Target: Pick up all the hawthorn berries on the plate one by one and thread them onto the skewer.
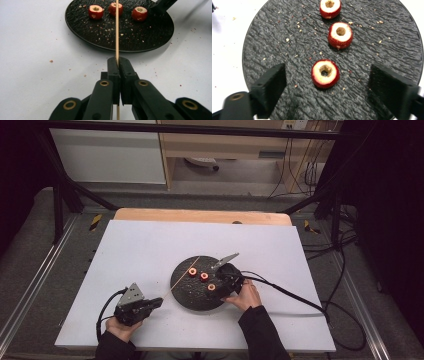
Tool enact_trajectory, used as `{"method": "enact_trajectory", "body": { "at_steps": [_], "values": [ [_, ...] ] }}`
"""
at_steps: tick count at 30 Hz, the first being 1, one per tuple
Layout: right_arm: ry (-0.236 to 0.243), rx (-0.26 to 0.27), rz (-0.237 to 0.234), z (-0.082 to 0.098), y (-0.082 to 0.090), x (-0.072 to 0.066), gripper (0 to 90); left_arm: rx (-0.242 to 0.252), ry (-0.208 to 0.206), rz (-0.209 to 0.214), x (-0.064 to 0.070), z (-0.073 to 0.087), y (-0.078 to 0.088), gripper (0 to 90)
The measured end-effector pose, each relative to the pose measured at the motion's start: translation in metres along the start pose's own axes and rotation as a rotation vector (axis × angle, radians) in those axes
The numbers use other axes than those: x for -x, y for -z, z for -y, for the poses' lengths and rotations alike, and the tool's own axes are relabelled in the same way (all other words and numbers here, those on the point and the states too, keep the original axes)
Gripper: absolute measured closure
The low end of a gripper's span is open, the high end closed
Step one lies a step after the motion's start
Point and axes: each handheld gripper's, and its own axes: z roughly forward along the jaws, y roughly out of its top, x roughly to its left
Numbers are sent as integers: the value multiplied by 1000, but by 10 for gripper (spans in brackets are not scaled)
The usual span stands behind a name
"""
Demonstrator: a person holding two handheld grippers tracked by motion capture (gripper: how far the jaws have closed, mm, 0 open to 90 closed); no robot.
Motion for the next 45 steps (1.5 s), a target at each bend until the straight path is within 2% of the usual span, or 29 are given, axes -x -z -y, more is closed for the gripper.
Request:
{"method": "enact_trajectory", "body": {
  "at_steps": [8,14,22,28,40,45],
  "values": [
    [-60,-11,-36,-4,-2,5,368,2,4,-5,0,1,0,878],
    [-78,-47,-48,-7,-8,5,432,-2,4,-1,0,1,-1,878],
    [-70,-50,-30,-6,-10,3,550,-4,4,0,0,1,-1,878],
    [-84,-66,-47,-7,-10,4,590,-5,3,-2,1,1,-2,878],
    [-103,-90,-68,-8,-12,7,609,-5,2,-4,1,1,-2,878],
    [-111,-44,-74,-9,-5,6,611,-1,2,-8,2,1,-2,878]
  ]
}}
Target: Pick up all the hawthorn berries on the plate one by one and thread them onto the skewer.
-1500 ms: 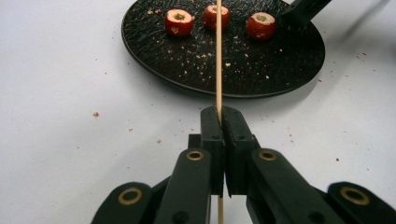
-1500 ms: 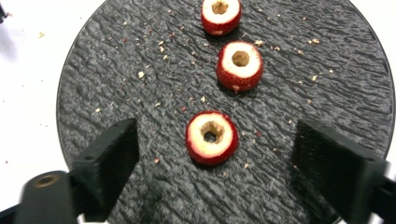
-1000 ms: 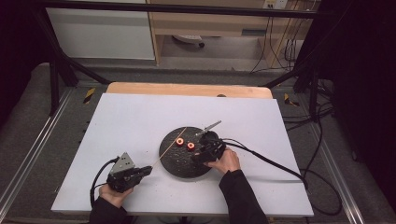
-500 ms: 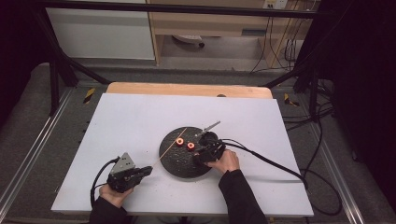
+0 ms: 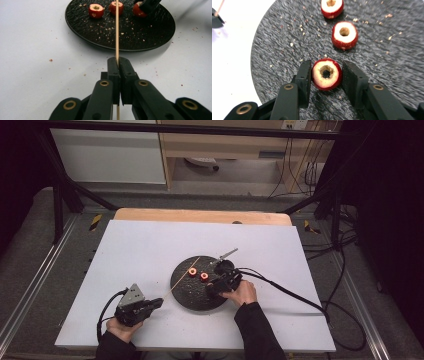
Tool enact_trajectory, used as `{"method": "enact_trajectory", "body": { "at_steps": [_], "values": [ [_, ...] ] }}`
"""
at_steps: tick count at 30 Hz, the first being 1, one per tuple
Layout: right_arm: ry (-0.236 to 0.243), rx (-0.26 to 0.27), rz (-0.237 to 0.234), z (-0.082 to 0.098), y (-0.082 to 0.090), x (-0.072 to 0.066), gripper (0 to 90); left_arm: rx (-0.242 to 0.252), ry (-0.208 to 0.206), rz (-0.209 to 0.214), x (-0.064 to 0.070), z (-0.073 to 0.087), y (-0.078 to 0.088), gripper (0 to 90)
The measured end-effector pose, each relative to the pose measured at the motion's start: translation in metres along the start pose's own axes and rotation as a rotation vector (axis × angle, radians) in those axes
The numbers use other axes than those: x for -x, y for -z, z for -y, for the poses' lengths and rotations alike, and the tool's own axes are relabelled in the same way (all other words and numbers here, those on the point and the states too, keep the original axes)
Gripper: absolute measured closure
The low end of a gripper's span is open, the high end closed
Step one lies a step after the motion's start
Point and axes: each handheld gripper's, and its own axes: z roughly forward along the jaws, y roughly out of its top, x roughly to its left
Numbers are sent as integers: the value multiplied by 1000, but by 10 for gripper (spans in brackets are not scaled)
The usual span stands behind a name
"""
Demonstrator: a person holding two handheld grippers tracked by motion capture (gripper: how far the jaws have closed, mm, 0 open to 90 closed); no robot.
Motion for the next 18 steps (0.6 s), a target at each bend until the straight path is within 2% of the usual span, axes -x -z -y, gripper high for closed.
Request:
{"method": "enact_trajectory", "body": {
  "at_steps": [7,15,18],
  "values": [
    [7,68,21,1,15,-3,612,4,3,-6,1,0,0,878],
    [-1,145,8,8,29,-3,612,10,3,-10,3,1,-1,878],
    [-17,187,1,13,35,-2,613,13,7,-12,4,1,-2,878]
  ]
}}
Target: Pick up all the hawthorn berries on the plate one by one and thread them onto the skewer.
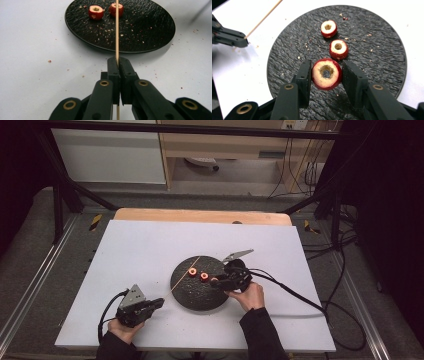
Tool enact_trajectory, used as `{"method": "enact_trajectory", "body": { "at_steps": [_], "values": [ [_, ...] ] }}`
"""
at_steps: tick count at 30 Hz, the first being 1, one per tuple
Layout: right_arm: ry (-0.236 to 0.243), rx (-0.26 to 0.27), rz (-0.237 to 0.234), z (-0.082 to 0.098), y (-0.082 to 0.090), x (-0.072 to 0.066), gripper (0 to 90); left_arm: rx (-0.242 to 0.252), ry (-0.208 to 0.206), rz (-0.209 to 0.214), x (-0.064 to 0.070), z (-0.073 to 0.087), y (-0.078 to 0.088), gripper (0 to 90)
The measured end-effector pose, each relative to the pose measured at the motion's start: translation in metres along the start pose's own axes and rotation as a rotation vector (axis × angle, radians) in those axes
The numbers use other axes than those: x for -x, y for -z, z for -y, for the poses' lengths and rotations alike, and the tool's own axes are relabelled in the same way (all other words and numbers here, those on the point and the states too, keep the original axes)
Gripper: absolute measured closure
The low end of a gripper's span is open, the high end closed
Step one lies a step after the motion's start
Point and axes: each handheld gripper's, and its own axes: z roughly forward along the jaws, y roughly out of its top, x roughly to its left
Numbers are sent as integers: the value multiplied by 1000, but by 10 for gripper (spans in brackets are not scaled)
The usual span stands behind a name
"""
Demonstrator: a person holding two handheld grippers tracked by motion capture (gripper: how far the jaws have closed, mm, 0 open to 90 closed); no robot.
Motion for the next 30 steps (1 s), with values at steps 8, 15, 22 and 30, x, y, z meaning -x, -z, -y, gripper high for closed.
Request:
{"method": "enact_trajectory", "body": {
  "at_steps": [8,15,22,30],
  "values": [
    [-44,120,-10,13,12,3,613,7,6,-2,2,0,-2,878],
    [-97,217,-22,25,15,5,613,12,11,-3,3,0,-2,878],
    [-149,331,-43,35,15,3,613,15,14,-4,5,1,-3,878],
    [-217,460,-67,36,11,0,613,20,21,-13,6,1,-3,878]
  ]
}}
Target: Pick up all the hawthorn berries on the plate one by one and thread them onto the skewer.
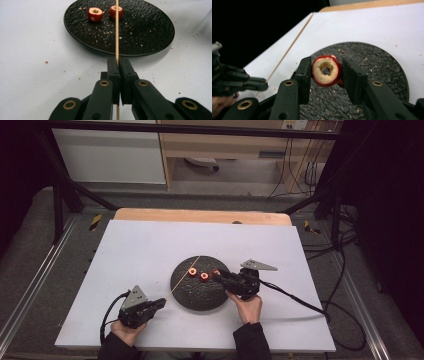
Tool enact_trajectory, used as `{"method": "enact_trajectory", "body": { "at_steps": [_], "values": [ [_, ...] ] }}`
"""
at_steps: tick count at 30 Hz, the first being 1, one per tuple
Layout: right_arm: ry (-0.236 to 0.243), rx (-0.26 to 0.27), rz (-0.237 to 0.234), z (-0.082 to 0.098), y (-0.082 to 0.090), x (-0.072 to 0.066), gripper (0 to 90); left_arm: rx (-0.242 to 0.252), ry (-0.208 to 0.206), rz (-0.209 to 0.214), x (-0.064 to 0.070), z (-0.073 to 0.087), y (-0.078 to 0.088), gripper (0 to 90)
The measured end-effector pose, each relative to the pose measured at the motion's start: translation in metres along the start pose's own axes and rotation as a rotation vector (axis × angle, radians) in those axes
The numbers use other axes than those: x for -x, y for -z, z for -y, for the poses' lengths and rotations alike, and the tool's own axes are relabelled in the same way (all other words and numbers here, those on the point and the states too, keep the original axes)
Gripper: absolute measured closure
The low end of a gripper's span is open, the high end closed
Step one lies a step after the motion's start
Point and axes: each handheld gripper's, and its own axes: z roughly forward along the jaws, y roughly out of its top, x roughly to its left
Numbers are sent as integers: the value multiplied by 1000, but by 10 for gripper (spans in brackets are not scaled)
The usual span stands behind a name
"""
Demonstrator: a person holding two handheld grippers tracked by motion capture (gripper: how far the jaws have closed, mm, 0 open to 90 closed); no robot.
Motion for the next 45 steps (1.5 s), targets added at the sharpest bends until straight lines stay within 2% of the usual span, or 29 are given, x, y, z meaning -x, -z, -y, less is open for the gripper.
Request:
{"method": "enact_trajectory", "body": {
  "at_steps": [6,13,17,26,29,31,38,45],
  "values": [
    [-34,62,-9,0,-2,-1,614,7,8,-6,1,0,0,878],
    [-84,177,-25,-4,-5,-2,615,9,15,-5,3,0,-2,878],
    [-103,214,-30,-5,-7,-2,615,15,28,-3,4,1,-2,878],
    [-168,291,-14,-3,-19,1,615,28,49,-4,6,1,-2,878],
    [-174,310,-6,-6,-22,1,615,34,56,-1,7,1,-2,878],
    [-185,353,-4,-8,-24,2,615,35,60,1,8,1,-3,878],
    [-214,411,-20,-12,-29,4,615,47,76,5,11,1,-4,877],
    [-236,440,-21,-12,-32,6,615,59,91,16,14,0,-6,877]
  ]
}}
